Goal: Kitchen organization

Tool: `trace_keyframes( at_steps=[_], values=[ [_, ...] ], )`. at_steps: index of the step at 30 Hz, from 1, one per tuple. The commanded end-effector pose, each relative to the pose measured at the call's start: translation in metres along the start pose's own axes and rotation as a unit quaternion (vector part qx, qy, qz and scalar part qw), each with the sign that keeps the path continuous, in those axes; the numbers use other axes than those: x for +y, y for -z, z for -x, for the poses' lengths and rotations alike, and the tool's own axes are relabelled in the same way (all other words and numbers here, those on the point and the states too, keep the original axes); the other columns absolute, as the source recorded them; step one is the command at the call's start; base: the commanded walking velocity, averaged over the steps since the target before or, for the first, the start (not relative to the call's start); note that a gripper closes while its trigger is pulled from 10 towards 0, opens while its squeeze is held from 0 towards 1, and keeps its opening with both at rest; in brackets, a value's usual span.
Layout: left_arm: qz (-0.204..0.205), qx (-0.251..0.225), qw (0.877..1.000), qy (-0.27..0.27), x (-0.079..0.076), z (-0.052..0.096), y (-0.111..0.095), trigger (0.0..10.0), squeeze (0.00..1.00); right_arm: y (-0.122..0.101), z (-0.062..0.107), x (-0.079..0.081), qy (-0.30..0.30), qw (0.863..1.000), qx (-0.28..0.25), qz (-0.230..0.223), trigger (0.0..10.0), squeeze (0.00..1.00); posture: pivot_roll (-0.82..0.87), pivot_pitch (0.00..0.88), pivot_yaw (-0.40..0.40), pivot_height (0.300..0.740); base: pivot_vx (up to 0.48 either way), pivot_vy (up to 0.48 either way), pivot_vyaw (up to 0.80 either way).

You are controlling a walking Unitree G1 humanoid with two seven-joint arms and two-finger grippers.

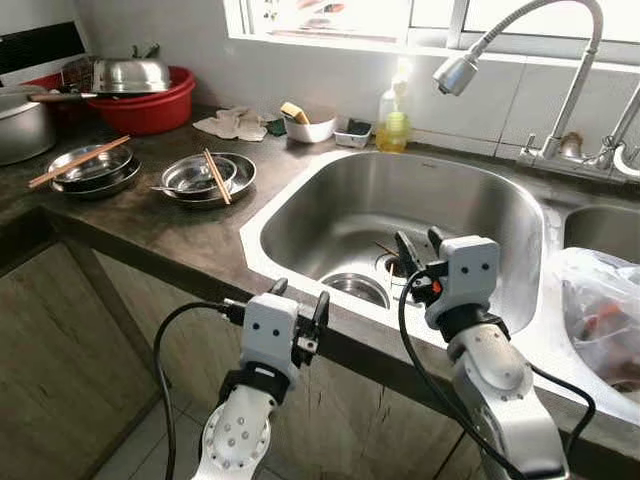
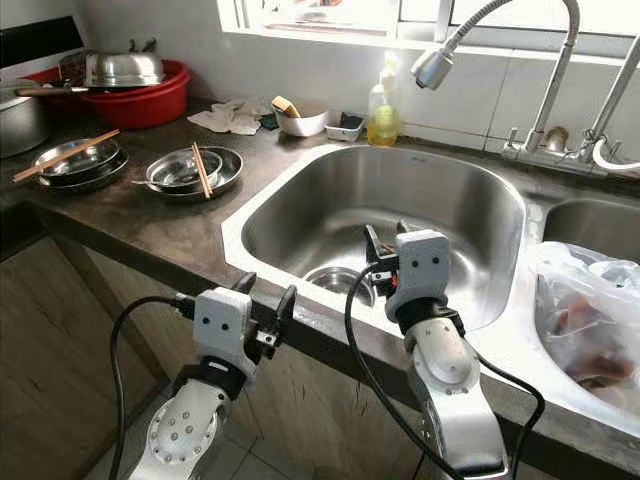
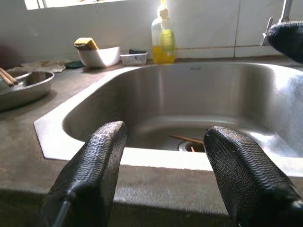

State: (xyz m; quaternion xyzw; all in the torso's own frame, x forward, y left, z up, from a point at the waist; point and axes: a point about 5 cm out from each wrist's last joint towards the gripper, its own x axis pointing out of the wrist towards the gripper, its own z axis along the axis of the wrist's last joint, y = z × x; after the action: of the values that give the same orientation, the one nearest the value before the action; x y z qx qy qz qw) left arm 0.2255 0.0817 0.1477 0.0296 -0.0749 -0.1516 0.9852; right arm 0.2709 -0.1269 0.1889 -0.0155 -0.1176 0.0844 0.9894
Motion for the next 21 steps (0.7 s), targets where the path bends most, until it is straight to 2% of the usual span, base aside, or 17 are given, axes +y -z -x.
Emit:
trace_keyframes(
  at_steps=[1, 5, 14, 21],
  values=[
    [0.003, 0.008, 1.0, -0.005, 0.0, 0.002, 0.005, 10.0, 0.0, -0.004, 0.002, 0.002, 0.0, 1.0, -0.009, 0.002, 10.0, 0.0, 0.08, 0.0, -0.009, 0.74, -0.24, 0.0, 0.0],
    [0.005, 0.013, 1.0, 0.007, -0.006, 0.005, 0.007, 10.0, 0.0, -0.001, 0.003, 0.001, 0.009, 1.0, -0.001, 0.001, 10.0, 0.0, 0.08, 0.0, -0.014, 0.74, -0.24, 0.0, 0.0],
    [0.004, 0.014, 1.0, 0.006, -0.006, 0.008, 0.008, 10.0, 0.0, 0.004, 0.006, -0.003, 0.025, 1.0, 0.013, -0.002, 10.0, 0.0, 0.08, 0.0, -0.018, 0.74, -0.187, 0.0, 0.0],
    [0.003, 0.019, 1.0, 0.01, -0.008, 0.01, 0.009, 10.0, 0.0, 0.007, 0.009, 0.0, 0.013, 1.0, 0.021, -0.003, 10.0, 0.0, 0.08, 0.0, -0.017, 0.74, -0.224, 0.0, 0.0]
  ],
)
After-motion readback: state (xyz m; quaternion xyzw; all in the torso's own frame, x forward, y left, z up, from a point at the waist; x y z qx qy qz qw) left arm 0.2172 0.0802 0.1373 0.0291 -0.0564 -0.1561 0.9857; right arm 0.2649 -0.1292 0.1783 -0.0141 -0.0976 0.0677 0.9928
